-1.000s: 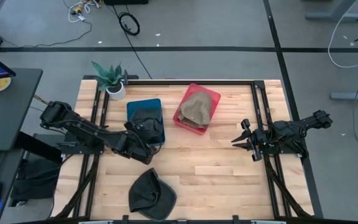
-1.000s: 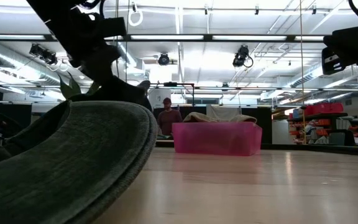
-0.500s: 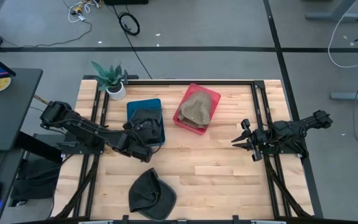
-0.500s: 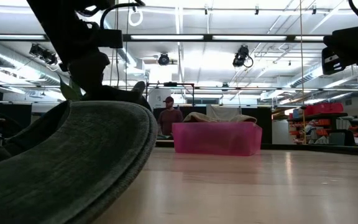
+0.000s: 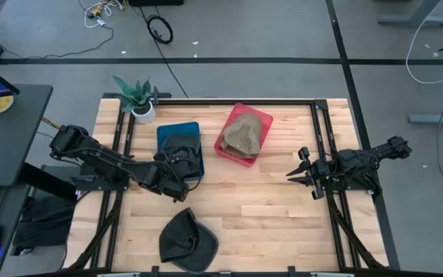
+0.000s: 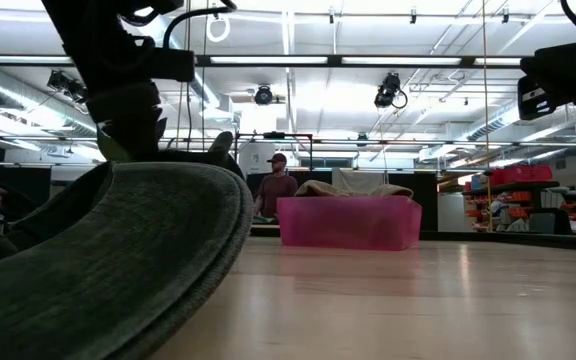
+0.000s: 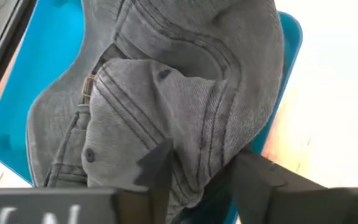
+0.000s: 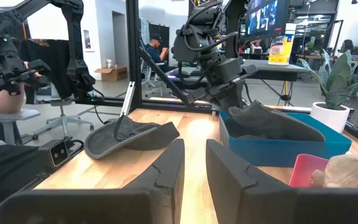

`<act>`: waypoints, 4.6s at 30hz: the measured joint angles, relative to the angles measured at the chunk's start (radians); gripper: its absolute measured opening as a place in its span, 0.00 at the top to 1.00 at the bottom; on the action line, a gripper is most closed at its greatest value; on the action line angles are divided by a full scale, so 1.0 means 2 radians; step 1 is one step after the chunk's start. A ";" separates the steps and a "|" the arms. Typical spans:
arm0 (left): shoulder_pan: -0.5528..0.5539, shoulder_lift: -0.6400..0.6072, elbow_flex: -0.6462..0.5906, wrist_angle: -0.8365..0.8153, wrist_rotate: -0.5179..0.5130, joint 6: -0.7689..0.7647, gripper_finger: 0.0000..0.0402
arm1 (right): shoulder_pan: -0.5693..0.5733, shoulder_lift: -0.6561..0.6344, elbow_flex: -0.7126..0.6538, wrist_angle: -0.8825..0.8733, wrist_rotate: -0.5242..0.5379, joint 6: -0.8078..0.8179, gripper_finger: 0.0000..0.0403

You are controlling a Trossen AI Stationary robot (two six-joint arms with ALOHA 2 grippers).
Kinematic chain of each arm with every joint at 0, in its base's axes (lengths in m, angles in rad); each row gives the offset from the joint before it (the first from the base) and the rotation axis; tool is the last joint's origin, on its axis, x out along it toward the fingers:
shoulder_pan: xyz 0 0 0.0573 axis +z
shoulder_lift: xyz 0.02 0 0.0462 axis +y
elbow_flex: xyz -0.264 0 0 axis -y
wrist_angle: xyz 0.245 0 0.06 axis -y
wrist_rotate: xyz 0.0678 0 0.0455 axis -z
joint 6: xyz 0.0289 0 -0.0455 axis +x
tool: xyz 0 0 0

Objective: Pick & Place hat
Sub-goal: Put the top black cap into the blue bin, then put the black cap into the blue bin

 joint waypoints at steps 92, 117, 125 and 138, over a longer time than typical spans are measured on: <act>-0.104 0.148 0.133 0.168 0.325 0.319 0.98 | 0.000 0.000 0.000 0.000 0.000 0.000 0.82; -0.280 0.148 0.302 -0.028 -0.227 0.348 0.98 | 0.000 0.000 0.000 0.000 0.000 0.000 0.82; -0.308 0.148 0.300 -0.074 -0.404 0.319 0.98 | 0.000 0.000 0.000 0.000 0.000 0.000 0.82; -0.305 0.144 0.290 -0.361 -0.478 -0.008 0.98 | 0.000 0.000 0.000 0.000 0.000 0.000 0.82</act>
